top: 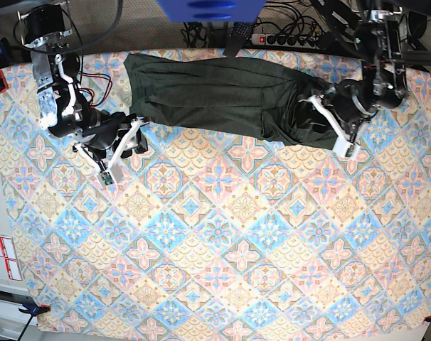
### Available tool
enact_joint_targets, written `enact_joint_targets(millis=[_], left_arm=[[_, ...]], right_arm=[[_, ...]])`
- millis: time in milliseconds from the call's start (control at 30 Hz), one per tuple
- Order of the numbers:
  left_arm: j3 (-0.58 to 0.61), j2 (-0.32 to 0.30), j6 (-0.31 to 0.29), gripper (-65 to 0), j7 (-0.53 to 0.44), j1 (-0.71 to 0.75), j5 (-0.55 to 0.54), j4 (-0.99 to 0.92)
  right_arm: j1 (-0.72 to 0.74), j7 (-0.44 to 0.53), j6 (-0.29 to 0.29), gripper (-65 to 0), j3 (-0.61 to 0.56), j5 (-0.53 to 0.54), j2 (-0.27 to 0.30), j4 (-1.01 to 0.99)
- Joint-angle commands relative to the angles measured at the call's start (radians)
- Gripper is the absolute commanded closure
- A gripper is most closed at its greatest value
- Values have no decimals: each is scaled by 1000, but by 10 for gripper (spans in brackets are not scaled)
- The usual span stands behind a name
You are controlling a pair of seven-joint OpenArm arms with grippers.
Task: Fold the T-shirt properly
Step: 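Press the folded end down and release with the left gripper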
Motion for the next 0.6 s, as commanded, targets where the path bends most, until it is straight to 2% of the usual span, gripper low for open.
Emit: enact_joint_targets(millis=[0, 133, 267, 400, 567], left_arm=[[-34, -46, -1, -249, -15, -6, -51, 14], [-40, -89, -1, -249, -15, -9, -3, -39], [-23, -84, -1, -249, -18, -43, 25, -163], [88, -69, -1, -249, -20, -92, 25, -238], [224, -24, -1, -248, -18, -118, 17, -223]], right_arm=[[10, 16, 1, -217, 20, 7, 13, 18], [-2, 16, 1, -217, 48, 7, 13, 18], [-2, 16, 1, -217, 50, 7, 13, 18], [-2, 16, 1, -217, 50, 7, 13, 18], [-2, 16, 1, -217, 53, 7, 13, 18]])
